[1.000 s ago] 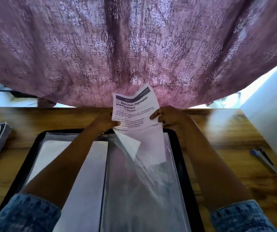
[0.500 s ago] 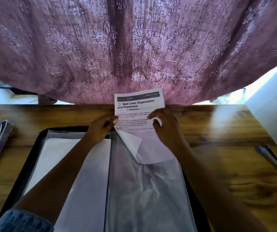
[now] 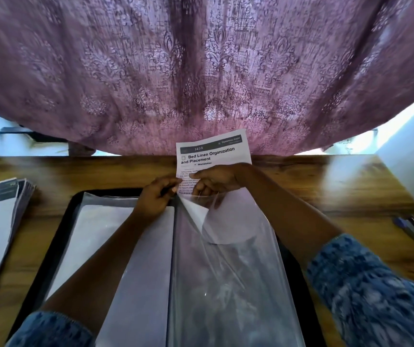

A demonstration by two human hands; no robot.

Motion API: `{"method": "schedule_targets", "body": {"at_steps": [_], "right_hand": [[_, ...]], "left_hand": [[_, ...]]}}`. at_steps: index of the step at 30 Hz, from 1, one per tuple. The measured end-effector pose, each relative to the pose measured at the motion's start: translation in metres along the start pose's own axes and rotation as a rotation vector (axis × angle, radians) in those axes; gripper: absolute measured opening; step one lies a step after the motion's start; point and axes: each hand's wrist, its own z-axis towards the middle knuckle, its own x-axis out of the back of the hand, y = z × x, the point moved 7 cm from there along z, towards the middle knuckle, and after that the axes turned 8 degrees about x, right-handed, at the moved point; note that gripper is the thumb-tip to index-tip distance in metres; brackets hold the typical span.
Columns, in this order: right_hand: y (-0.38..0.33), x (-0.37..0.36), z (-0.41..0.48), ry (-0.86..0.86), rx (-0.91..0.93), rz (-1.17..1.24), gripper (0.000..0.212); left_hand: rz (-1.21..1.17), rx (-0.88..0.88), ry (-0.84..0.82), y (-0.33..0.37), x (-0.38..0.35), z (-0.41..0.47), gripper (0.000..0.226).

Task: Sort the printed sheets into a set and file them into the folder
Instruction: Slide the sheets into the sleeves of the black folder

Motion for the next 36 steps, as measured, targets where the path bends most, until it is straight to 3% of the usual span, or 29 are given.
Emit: {"method": "schedule_targets", "body": {"at_steps": [4,7,10,12,14,17,20,22,25,27,29,34,36], "right_hand": [[0.012,-0.019,0.014,-0.271,-0.048,0.152,0.081],[0.020,-0.020,0.011,-0.311,-0.121,0.191,0.085],[0.030,-0.006,0.005,-0.280,-0.273,-0.065,0.084],[0.039,0.014,-0.006,-0.198,-0.372,-0.451,0.067],[0.033,0.037,-0.021,-0.016,-0.294,-0.837,0.041],[0.022,0.051,-0.048,0.348,-0.088,-1.024,0.026],[0.012,0.035,-0.076,0.982,0.003,-1.378,0.034],[0.009,-0.003,-0.084,1.206,0.227,-1.312,0.031],[0.012,-0.048,-0.078,1.118,0.383,-1.154,0.014],[0.018,-0.069,-0.073,1.047,0.346,-1.070,0.021],[0.025,-0.087,-0.069,1.057,0.353,-1.055,0.029],[0.040,-0.138,-0.038,0.630,0.546,-1.256,0.051],[0.043,-0.132,-0.038,0.632,0.541,-1.180,0.055]], "left_hand": [[0.028,0.006,0.004,0.000,0.000,0.000,0.026],[0.034,-0.003,-0.010,-0.002,0.000,0.000,0.027],[0.043,-0.025,-0.004,-0.006,0.000,0.003,0.029],[0.046,-0.046,-0.001,-0.002,0.000,0.001,0.040],[0.027,-0.044,-0.014,0.004,-0.001,-0.001,0.047],[0.020,-0.049,-0.014,0.010,-0.001,-0.004,0.044],[0.097,-0.070,-0.014,0.010,-0.004,-0.003,0.030],[0.178,-0.090,0.028,0.005,-0.002,-0.001,0.036],[0.314,-0.127,0.182,0.009,0.010,0.000,0.032],[0.415,-0.104,0.341,0.016,0.024,-0.008,0.028],[0.458,-0.064,0.398,0.018,0.032,-0.021,0.029],[0.551,0.001,0.256,-0.007,0.023,-0.042,0.054],[0.581,-0.013,0.175,-0.005,0.018,-0.042,0.061]]}}
